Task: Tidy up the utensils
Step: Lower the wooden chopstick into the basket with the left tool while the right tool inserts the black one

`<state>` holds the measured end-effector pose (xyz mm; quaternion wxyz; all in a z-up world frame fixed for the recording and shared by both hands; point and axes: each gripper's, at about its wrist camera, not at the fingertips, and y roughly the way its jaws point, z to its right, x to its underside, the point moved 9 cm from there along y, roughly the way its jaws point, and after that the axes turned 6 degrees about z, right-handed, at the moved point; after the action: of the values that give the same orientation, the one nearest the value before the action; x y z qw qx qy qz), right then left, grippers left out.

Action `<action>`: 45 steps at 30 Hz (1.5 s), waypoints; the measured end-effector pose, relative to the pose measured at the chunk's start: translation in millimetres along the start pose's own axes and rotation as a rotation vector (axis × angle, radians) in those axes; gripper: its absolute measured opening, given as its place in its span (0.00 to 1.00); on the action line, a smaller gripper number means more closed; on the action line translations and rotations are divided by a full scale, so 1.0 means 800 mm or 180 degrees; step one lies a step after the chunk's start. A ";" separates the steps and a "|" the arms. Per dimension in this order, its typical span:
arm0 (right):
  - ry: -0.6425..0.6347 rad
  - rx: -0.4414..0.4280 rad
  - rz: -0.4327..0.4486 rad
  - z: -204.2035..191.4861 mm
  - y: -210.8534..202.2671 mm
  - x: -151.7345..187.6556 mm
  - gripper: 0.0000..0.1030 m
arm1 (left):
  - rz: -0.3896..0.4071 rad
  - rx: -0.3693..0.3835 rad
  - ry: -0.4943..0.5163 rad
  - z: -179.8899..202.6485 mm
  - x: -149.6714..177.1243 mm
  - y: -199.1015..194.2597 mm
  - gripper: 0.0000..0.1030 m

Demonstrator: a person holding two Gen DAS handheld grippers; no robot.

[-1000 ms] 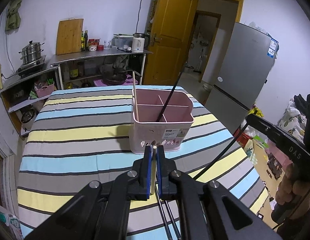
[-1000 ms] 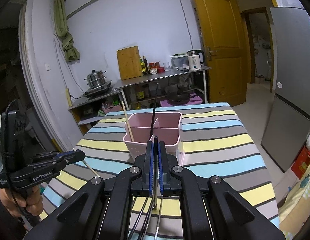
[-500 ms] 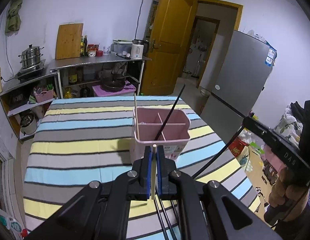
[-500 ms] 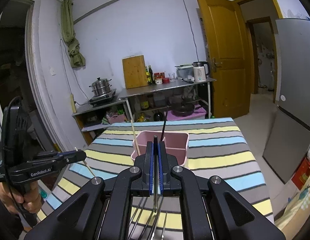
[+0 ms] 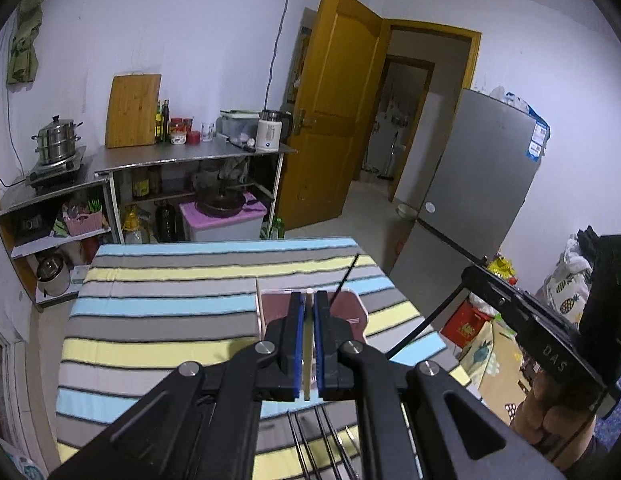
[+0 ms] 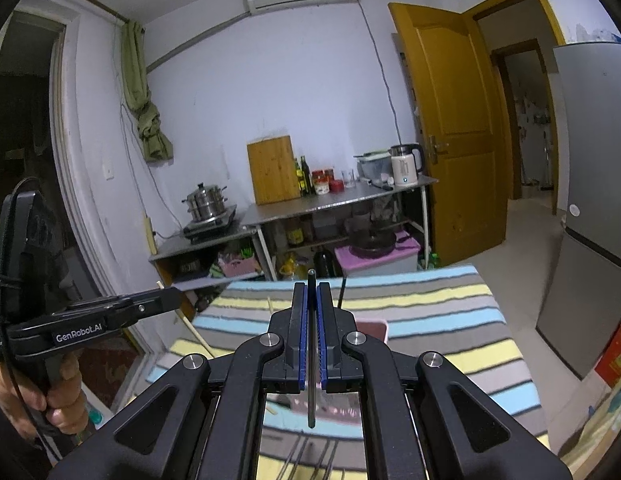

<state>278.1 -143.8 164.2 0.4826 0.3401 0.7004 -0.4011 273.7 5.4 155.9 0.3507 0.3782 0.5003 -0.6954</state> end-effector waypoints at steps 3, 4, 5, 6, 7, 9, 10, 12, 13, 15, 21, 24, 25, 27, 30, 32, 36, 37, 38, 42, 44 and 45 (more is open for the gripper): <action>0.0032 -0.0009 0.0057 0.001 0.006 -0.012 0.04 | 0.0041 -0.0021 -0.0013 -0.006 -0.017 0.006 0.05; 0.0041 -0.0007 0.0079 0.001 0.009 -0.016 0.04 | 0.0055 -0.0028 -0.0013 -0.007 -0.021 0.009 0.05; 0.0061 -0.0006 0.0108 0.002 0.013 -0.021 0.04 | 0.0068 -0.0041 -0.0011 -0.010 -0.025 0.012 0.05; 0.0078 -0.0004 0.0126 0.002 0.016 -0.024 0.04 | 0.0074 -0.0047 -0.0021 -0.012 -0.028 0.015 0.05; 0.0096 -0.0005 0.0139 0.003 0.020 -0.027 0.04 | 0.0080 -0.0044 -0.0039 -0.014 -0.031 0.019 0.05; 0.0115 0.0004 0.0158 0.005 0.026 -0.029 0.04 | 0.0082 -0.0072 -0.0036 -0.018 -0.033 0.027 0.05; 0.0122 0.0007 0.0171 0.006 0.029 -0.030 0.04 | 0.0078 -0.0080 -0.0039 -0.020 -0.034 0.032 0.05; 0.0110 0.0010 0.0183 0.006 0.038 -0.031 0.04 | 0.0063 -0.0075 -0.0067 -0.023 -0.034 0.041 0.05; 0.0106 0.0019 0.0179 0.006 0.040 -0.030 0.04 | 0.0061 -0.0080 -0.0063 -0.025 -0.035 0.043 0.05; 0.0104 0.0030 0.0166 0.008 0.049 -0.026 0.04 | 0.0061 -0.0090 -0.0037 -0.024 -0.033 0.050 0.05; 0.0151 0.0074 0.0036 0.021 0.071 -0.001 0.04 | -0.0052 -0.0120 -0.0082 -0.036 -0.016 0.079 0.05; 0.0152 0.0099 -0.0057 0.025 0.081 0.017 0.04 | -0.0148 -0.0123 -0.0128 -0.043 -0.001 0.096 0.05; 0.0165 0.0098 -0.0085 0.027 0.084 0.021 0.04 | -0.0183 -0.0124 -0.0132 -0.044 0.004 0.100 0.05; 0.0183 0.0107 -0.0146 0.029 0.090 0.031 0.04 | -0.0251 -0.0139 -0.0160 -0.047 0.016 0.110 0.05; 0.0186 0.0114 -0.0240 0.031 0.098 0.045 0.04 | -0.0357 -0.0151 -0.0227 -0.054 0.033 0.124 0.05; 0.0183 0.0110 -0.0290 0.032 0.103 0.051 0.04 | -0.0415 -0.0174 -0.0230 -0.057 0.042 0.131 0.05; 0.0228 0.0056 -0.0421 0.033 0.111 0.065 0.04 | -0.0498 -0.0172 -0.0239 -0.058 0.057 0.140 0.05; 0.0242 0.0042 -0.0449 0.032 0.113 0.067 0.04 | -0.0512 -0.0183 -0.0242 -0.058 0.059 0.141 0.06; 0.0245 0.0042 -0.0472 0.032 0.114 0.068 0.04 | -0.0525 -0.0188 -0.0251 -0.060 0.060 0.143 0.07; 0.0230 0.0029 -0.0428 0.033 0.107 0.061 0.15 | -0.0432 -0.0209 -0.0283 -0.066 0.051 0.136 0.27; 0.0211 0.0000 -0.0364 0.032 0.097 0.052 0.15 | -0.0358 -0.0199 -0.0290 -0.066 0.044 0.127 0.27; 0.0202 -0.0003 -0.0349 0.031 0.095 0.051 0.16 | -0.0321 -0.0202 -0.0284 -0.065 0.040 0.121 0.29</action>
<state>341.8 -128.2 102.8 0.4376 0.3135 0.7332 -0.4156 351.6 27.6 75.1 0.3490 0.3099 0.5244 -0.7122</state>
